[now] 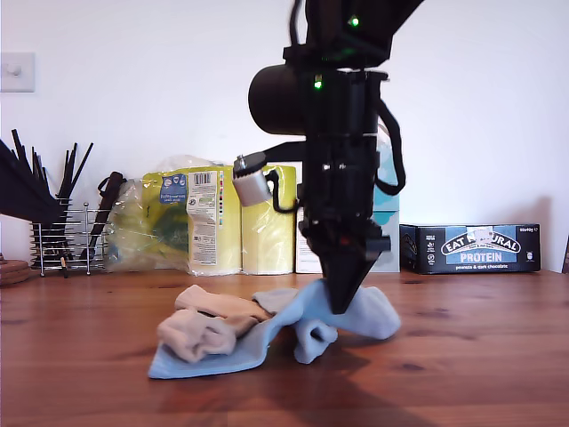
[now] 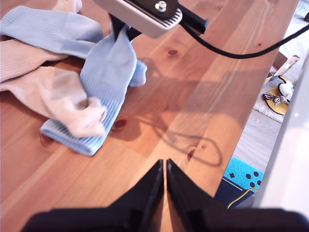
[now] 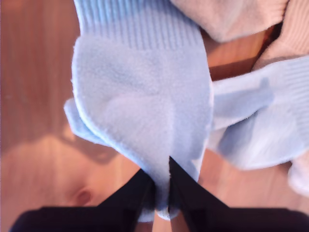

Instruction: Pair up the socks based on colour and pattern, by placing each sock on top of its pair

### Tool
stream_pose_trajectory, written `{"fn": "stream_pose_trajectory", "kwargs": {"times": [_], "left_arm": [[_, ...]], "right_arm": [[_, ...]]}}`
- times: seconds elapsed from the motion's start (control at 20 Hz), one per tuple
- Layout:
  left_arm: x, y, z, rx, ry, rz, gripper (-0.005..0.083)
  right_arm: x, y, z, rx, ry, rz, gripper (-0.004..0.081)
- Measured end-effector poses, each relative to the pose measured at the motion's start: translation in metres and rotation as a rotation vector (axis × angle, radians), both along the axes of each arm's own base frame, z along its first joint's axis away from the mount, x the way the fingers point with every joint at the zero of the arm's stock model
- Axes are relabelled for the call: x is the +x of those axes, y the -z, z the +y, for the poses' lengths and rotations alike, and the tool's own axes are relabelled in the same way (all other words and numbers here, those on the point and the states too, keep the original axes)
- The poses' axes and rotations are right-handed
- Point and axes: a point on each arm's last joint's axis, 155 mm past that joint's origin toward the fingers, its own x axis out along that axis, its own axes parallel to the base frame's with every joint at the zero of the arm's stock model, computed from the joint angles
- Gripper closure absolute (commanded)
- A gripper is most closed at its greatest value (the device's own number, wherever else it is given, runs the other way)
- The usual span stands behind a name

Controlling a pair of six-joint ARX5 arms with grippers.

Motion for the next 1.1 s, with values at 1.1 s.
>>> {"fn": "stream_pose_trajectory", "kwargs": {"times": [1.1], "left_arm": [[0.0,0.0,0.0,0.0,0.0,0.001,0.0793]], "right_arm": [[-0.002,-0.085,-0.139,-0.158,1.038,-0.186,0.078]]}}
